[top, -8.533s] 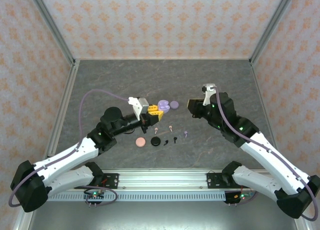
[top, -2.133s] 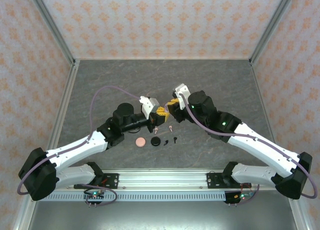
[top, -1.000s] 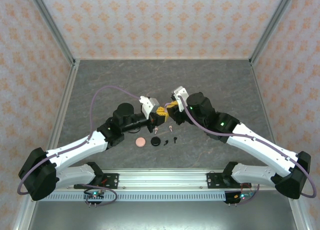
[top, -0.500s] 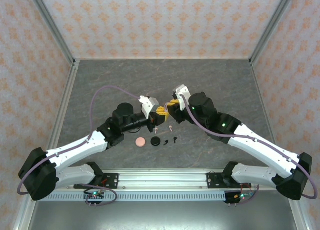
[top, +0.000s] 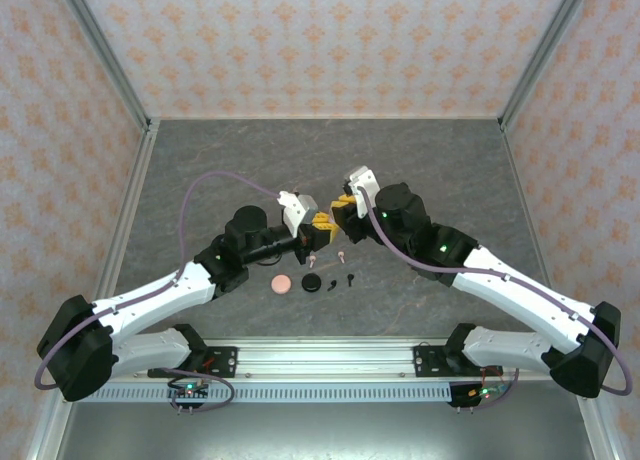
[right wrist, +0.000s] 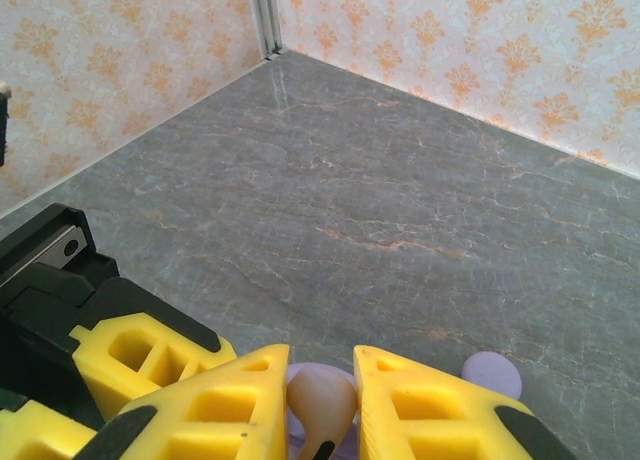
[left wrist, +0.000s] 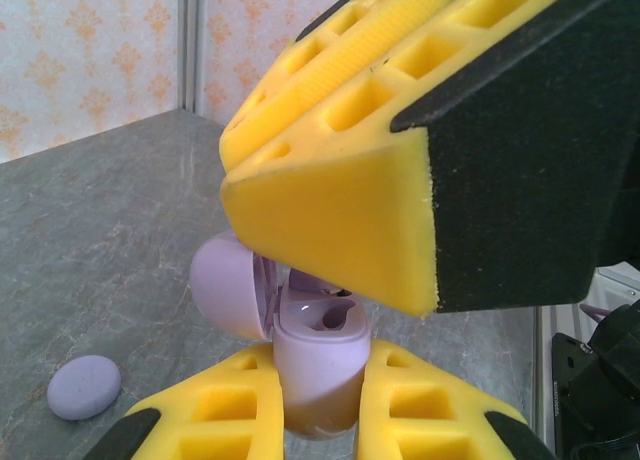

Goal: Insert the wireless bluetooth earbuds into the charging case

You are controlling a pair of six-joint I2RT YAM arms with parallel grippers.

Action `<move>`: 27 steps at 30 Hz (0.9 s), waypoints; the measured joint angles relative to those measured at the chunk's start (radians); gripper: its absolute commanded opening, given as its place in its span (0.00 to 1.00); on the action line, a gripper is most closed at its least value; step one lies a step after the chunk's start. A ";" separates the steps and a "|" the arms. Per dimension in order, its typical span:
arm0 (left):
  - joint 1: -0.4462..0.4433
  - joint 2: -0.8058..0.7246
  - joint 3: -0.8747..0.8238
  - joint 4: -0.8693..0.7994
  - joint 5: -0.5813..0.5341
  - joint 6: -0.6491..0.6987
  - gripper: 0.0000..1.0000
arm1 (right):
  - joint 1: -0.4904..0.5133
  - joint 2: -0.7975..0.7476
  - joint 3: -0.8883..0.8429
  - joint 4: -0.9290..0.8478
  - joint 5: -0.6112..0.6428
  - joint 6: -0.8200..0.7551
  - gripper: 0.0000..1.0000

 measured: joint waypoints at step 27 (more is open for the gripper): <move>-0.002 0.000 0.000 -0.037 0.000 -0.015 0.00 | 0.000 -0.011 -0.052 0.045 0.009 0.008 0.21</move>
